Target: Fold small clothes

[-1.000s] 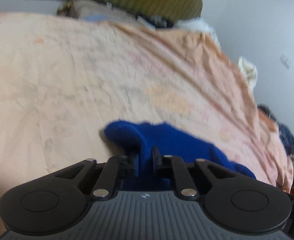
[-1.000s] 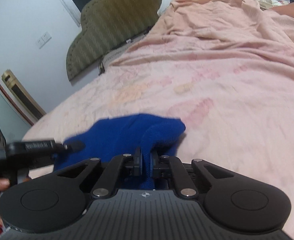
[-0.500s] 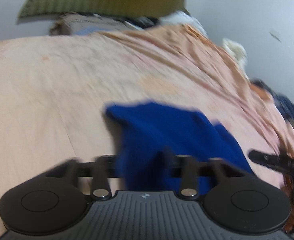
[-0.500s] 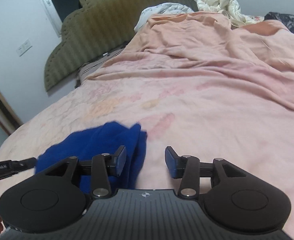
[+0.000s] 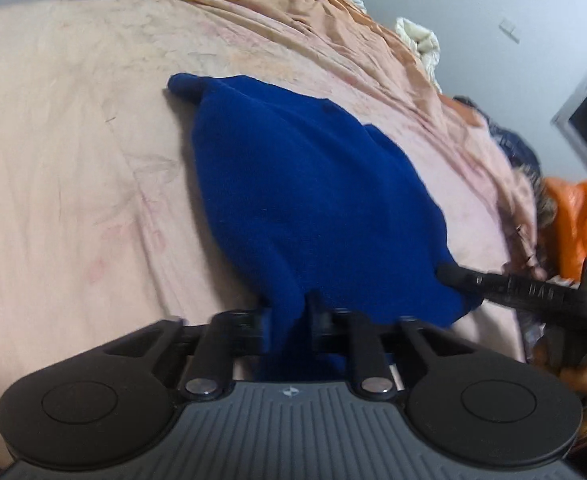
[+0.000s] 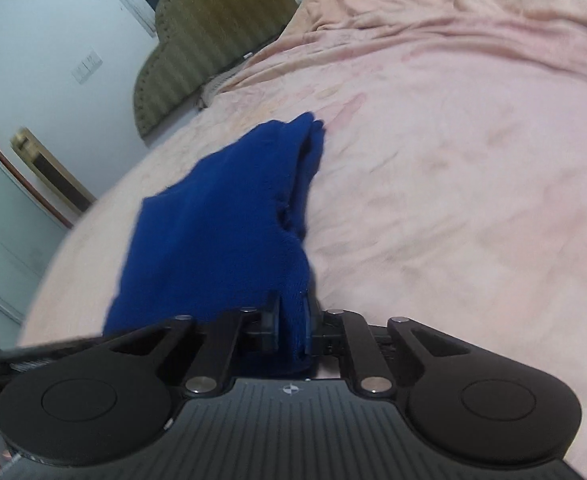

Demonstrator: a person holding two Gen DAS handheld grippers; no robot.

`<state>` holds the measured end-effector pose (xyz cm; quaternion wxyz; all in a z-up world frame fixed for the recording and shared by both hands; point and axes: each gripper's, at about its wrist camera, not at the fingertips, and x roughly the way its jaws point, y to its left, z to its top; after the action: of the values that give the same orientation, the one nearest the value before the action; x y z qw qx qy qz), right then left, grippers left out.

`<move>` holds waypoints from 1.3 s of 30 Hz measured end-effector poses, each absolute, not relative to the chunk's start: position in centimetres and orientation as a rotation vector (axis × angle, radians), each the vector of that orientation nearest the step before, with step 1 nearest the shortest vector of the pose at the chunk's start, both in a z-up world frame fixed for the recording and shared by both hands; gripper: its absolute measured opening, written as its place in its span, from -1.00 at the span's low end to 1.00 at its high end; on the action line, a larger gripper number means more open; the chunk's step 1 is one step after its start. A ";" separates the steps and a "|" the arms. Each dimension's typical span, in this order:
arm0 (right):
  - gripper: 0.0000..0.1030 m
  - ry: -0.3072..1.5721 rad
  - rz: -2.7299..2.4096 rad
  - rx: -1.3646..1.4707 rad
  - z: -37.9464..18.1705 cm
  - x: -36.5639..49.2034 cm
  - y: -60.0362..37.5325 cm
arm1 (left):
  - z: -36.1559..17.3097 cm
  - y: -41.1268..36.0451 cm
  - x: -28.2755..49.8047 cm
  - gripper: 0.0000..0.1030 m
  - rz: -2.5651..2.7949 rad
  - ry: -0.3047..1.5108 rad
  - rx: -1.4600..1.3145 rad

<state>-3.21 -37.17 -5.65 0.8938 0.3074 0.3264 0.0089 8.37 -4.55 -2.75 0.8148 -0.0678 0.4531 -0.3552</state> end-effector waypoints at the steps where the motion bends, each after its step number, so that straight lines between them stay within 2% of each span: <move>1: -0.73 0.668 0.027 0.625 -5.4 -3.5 -36.9 | -2.7 -4.1 8.5 -0.79 -0.760 0.970 -0.157; 5: -0.71 0.679 0.040 0.588 -5.3 -4.2 -36.7 | -2.6 -4.0 8.1 -0.74 -0.747 0.946 -0.126; 6: -0.46 0.688 0.023 0.587 -5.4 -4.1 -36.9 | -2.2 -4.3 8.0 -0.68 -0.746 0.924 -0.104; 7: -0.41 0.688 0.006 0.604 -5.5 -3.9 -37.3 | -1.8 -4.7 8.1 -0.61 -0.735 0.906 -0.082; 8: -0.28 0.677 -0.007 0.630 -5.3 -3.7 -37.8 | -1.5 -5.1 8.4 -0.43 -0.715 0.887 -0.066; 9: -0.02 0.661 -0.025 0.647 -4.9 -3.3 -38.2 | -1.1 -5.5 9.1 -0.11 -0.693 0.868 -0.069; 10: 0.11 0.636 -0.039 0.657 -4.4 -2.8 -38.6 | -0.8 -5.7 10.0 0.15 -0.689 0.847 -0.093; 11: 0.37 0.614 -0.040 0.658 -4.0 -2.0 -38.9 | -0.7 -5.8 11.0 0.52 -0.688 0.825 -0.127; 12: 0.57 0.601 -0.028 0.657 -3.8 -1.0 -39.1 | -0.7 -5.8 12.1 0.54 -0.671 0.813 -0.165; 19: 0.52 0.664 0.067 0.780 -6.1 7.4 -41.4 | -3.4 -6.6 21.7 0.53 -0.686 0.980 -0.454; 22: 0.44 0.673 0.190 0.845 -6.7 10.2 -41.7 | -4.5 -6.6 24.2 0.52 -0.707 0.987 -0.578; 23: 0.41 0.678 0.217 0.868 -7.0 11.2 -41.8 | -4.9 -6.5 25.0 0.35 -0.719 0.975 -0.614; 24: 0.41 0.668 0.241 0.885 -7.3 12.0 -41.9 | -5.4 -6.7 25.5 -0.06 -0.740 0.971 -0.642; 25: 0.40 0.664 0.255 0.895 -7.3 12.7 -42.1 | -5.8 -6.9 26.0 -0.25 -0.762 0.975 -0.648; 26: 0.29 0.674 0.260 0.899 -7.3 13.5 -42.2 | -6.0 -7.3 26.3 -0.46 -0.770 0.976 -0.630; 28: -0.05 0.699 0.254 0.860 -7.1 14.7 -41.9 | -5.4 -8.0 25.8 -0.56 -0.774 0.928 -0.538; 29: -0.43 0.716 0.235 0.825 -7.1 15.0 -41.7 | -4.5 -8.3 25.1 -0.60 -0.791 0.870 -0.474; 33: -0.50 0.624 0.248 0.712 -5.6 14.0 -40.7 | -1.6 -9.4 24.4 -0.76 -0.800 0.711 -0.351; 37: -0.49 0.578 0.164 0.612 -4.2 15.1 -40.3 | -1.5 -11.9 25.9 -0.76 -0.637 0.718 -0.143; 38: -0.42 0.612 0.117 0.588 -4.5 15.8 -40.1 | -1.6 -12.1 25.9 -0.76 -0.614 0.735 -0.117; 39: -0.17 0.649 0.069 0.577 -4.9 16.5 -40.1 | -1.7 -11.9 25.4 -0.76 -0.608 0.737 -0.118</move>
<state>16.46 -40.15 -4.94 0.9066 0.2793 0.3145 0.0335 25.41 -11.88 -1.66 0.8863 -0.0569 0.3546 -0.2925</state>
